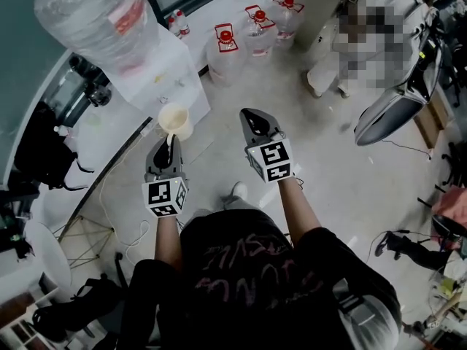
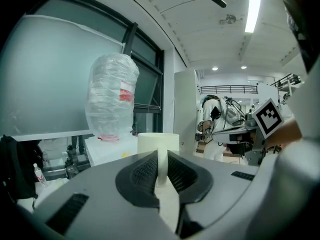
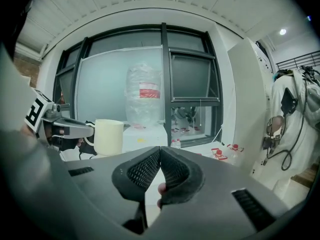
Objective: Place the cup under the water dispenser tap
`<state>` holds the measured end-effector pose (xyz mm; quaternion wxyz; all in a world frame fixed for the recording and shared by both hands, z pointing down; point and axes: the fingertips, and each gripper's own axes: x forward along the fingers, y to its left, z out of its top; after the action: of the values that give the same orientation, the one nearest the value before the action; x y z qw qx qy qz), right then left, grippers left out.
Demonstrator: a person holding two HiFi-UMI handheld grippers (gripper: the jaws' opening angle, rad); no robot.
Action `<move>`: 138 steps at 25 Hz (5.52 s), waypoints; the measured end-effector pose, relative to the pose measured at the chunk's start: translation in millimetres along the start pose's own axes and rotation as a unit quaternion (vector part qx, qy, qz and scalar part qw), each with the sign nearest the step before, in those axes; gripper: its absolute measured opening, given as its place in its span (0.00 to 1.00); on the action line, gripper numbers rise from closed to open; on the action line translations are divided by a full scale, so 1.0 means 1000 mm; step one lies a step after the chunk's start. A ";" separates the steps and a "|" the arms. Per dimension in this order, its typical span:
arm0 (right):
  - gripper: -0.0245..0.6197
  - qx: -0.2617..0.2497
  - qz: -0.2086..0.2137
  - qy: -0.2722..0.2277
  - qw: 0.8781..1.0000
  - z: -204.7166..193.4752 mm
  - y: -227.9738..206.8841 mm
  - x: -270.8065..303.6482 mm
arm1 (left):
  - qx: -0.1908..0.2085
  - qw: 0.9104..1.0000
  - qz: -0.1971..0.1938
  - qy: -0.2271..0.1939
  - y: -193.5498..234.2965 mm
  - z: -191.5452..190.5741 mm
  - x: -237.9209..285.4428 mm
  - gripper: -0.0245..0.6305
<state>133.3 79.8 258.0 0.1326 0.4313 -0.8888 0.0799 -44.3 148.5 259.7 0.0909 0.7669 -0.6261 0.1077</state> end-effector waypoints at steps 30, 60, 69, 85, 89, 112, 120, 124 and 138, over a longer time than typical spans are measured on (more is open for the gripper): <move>0.06 0.014 -0.022 0.055 0.998 -0.004 -0.013 0.143 | -0.031 0.996 -0.079 0.030 0.064 -0.033 0.127 0.11; 0.06 0.018 0.027 0.111 0.993 -0.093 -0.046 0.223 | -0.055 0.995 -0.056 0.055 0.067 -0.131 0.187 0.11; 0.06 0.023 0.058 0.123 0.990 -0.149 -0.048 0.230 | -0.058 0.997 -0.023 0.054 0.064 -0.175 0.206 0.11; 0.06 0.017 0.105 0.127 0.986 -0.241 -0.056 0.264 | -0.056 0.997 0.035 0.033 0.075 -0.260 0.247 0.11; 0.06 0.020 0.106 0.117 0.987 -0.256 -0.059 0.276 | -0.053 0.997 0.042 0.028 0.077 -0.278 0.259 0.11; 0.06 -0.010 0.124 0.093 0.988 -0.357 -0.081 0.339 | -0.059 0.994 0.083 -0.030 0.113 -0.360 0.324 0.11; 0.06 -0.016 0.122 0.103 0.987 -0.371 -0.083 0.348 | -0.046 0.995 0.076 -0.049 0.120 -0.365 0.334 0.11; 0.06 -0.016 0.124 0.103 0.987 -0.373 -0.080 0.354 | -0.041 0.995 0.070 -0.050 0.121 -0.368 0.337 0.11; 0.06 -0.016 0.122 0.115 0.986 -0.380 -0.077 0.356 | -0.031 0.997 0.060 -0.040 0.120 -0.376 0.336 0.12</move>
<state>46.1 -135.1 730.2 0.2297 0.3059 -0.9147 0.1301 -116.3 -88.1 715.5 0.0833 0.7284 -0.6772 0.0627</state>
